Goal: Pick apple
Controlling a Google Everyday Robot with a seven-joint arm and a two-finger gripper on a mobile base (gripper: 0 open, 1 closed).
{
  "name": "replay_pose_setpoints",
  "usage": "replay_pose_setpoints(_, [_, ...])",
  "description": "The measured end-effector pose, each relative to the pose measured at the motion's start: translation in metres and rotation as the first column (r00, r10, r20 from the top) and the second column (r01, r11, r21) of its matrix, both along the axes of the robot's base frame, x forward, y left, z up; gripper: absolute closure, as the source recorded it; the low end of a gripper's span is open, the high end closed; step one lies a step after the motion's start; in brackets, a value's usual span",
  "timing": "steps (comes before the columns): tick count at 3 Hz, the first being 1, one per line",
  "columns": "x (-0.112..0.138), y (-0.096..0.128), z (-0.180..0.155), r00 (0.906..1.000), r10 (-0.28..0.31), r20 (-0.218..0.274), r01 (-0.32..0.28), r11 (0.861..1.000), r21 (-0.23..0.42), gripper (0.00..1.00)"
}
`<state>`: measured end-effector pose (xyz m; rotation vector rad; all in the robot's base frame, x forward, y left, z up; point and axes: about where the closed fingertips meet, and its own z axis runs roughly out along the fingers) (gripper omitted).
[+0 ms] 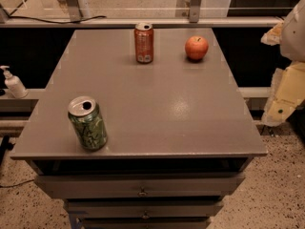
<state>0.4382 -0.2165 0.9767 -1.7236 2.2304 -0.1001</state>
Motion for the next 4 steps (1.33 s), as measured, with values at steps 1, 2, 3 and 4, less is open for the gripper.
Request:
replay_pose_setpoints(1, [0.0, 0.0, 0.0, 1.0, 0.0, 0.0, 0.0, 1.0, 0.0, 0.0])
replay_pose_setpoints(2, [0.027, 0.005, -0.015, 0.9996, 0.004, 0.027, -0.005, 0.999, 0.042, 0.0])
replay_pose_setpoints(3, [0.078, 0.008, -0.037, 0.9964, -0.003, 0.084, -0.011, 0.987, 0.163, 0.0])
replay_pose_setpoints(4, [0.14, 0.021, -0.054, 0.9893, -0.017, 0.145, -0.03, 0.949, 0.314, 0.0])
